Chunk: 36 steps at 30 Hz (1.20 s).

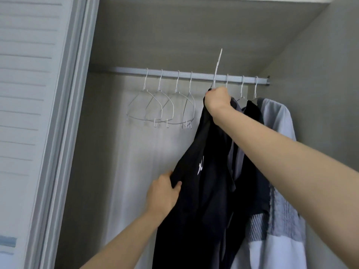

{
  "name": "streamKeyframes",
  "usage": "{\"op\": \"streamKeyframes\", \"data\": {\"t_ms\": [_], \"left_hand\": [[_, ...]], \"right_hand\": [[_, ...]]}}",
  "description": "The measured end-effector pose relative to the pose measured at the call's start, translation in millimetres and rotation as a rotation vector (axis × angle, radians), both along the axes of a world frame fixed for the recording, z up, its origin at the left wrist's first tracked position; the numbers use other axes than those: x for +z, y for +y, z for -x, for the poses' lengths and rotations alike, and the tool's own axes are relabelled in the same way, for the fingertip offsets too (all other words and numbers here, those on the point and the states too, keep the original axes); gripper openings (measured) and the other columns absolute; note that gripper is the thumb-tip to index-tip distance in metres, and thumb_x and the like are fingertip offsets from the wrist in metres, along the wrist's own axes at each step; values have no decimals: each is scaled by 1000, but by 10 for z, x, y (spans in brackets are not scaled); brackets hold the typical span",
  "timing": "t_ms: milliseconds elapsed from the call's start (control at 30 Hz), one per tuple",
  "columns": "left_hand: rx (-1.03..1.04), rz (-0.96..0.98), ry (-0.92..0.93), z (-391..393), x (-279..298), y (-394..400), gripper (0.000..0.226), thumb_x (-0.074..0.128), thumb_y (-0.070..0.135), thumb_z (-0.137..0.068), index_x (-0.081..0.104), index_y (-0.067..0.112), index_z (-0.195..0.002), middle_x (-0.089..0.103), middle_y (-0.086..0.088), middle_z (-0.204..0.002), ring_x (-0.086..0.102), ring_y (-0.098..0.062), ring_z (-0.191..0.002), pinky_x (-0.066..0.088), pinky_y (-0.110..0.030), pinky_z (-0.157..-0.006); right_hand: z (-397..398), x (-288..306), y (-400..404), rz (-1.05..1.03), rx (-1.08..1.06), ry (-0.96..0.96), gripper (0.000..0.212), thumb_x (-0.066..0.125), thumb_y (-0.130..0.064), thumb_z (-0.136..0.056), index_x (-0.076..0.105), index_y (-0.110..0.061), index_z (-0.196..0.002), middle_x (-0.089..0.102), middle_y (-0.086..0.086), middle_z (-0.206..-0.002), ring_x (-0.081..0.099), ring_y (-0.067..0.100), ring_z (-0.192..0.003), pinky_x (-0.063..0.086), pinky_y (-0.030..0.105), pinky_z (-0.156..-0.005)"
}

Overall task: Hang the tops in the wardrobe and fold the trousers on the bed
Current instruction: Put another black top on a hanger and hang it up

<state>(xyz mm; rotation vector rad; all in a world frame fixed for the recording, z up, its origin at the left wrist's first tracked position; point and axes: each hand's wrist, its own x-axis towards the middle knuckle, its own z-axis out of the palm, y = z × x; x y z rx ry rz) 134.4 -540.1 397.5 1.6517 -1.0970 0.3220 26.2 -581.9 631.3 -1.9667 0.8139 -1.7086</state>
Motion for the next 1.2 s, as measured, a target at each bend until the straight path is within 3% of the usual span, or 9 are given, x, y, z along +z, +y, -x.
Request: {"op": "streamKeyframes", "data": {"t_ms": [100, 233, 367, 467, 567, 767, 933, 1100, 1200], "left_hand": [[12, 66, -2, -147, 106, -133, 17, 59, 28, -96, 65, 20, -108, 71, 3, -86, 67, -20, -78, 55, -35, -76], [-44, 156, -9, -250, 236, -330, 11, 56, 23, -97, 61, 15, -102, 68, 4, -83, 63, -14, -73, 53, -30, -72], [-92, 181, 1, -310, 293, -560, 11, 54, 34, -98, 55, 23, -95, 66, 7, -80, 64, -15, -74, 54, -38, -75], [-125, 211, -43, -288, 301, -707, 12, 52, 36, -98, 51, 27, -91, 65, 8, -76, 63, -13, -69, 54, -37, -72], [-129, 212, -84, -258, 289, -808, 13, 52, 36, -99, 53, 23, -98, 65, 10, -79, 64, -13, -72, 54, -35, -73], [-255, 156, -91, -272, 168, -870, 37, 67, 53, -83, 54, 36, -114, 67, 25, -100, 63, 5, -94, 53, -19, -83], [-231, 89, -76, -234, 30, -862, 52, 64, 46, -78, 46, 40, -126, 67, 21, -98, 66, 0, -86, 58, -29, -78], [-245, 78, -61, -158, -70, -738, 45, 64, 31, -85, 44, 40, -124, 68, 16, -91, 66, -3, -76, 57, -27, -71], [-238, 65, -53, -148, -136, -654, 44, 64, 26, -86, 45, 36, -125, 67, 18, -88, 65, -3, -74, 55, -20, -70]], "right_hand": [[-60, 177, -132, 33, 47, 10, 30, 40, -10, -94, 36, -17, -66, 48, 10, -96, 44, 22, -86, 48, 38, -86], [-148, 328, -333, 19, -12, 60, 25, 37, -2, -93, 36, -12, -70, 38, 4, -73, 38, 20, -62, 35, 26, -54], [-275, 487, -566, 55, -62, 148, 27, 37, -2, -92, 33, -12, -67, 42, 7, -77, 42, 26, -78, 29, 26, -50], [-376, 555, -706, 79, -90, 217, 25, 41, -5, -93, 38, -8, -69, 51, 14, -100, 46, 27, -85, 37, 28, -66], [-409, 565, -809, 73, -105, 263, 18, 40, -5, -95, 57, 0, -101, 56, 19, -117, 53, 32, -96, 38, 30, -73], [-434, 517, -971, 52, -134, 451, 27, 39, -6, -99, 56, 2, -118, 55, 19, -126, 54, 34, -114, 43, 34, -90], [-379, 478, -888, 89, -97, 591, 20, 33, 1, -96, 44, -4, -80, 44, 12, -86, 43, 26, -78, 35, 30, -66], [-309, 360, -867, 93, -54, 578, 12, 39, -14, -97, 45, -5, -103, 45, 10, -91, 45, 26, -84, 37, 31, -71], [-253, 254, -927, 112, -42, 473, 10, 43, -10, -89, 51, -7, -85, 43, 6, -76, 43, 25, -85, 35, 26, -68]]}}
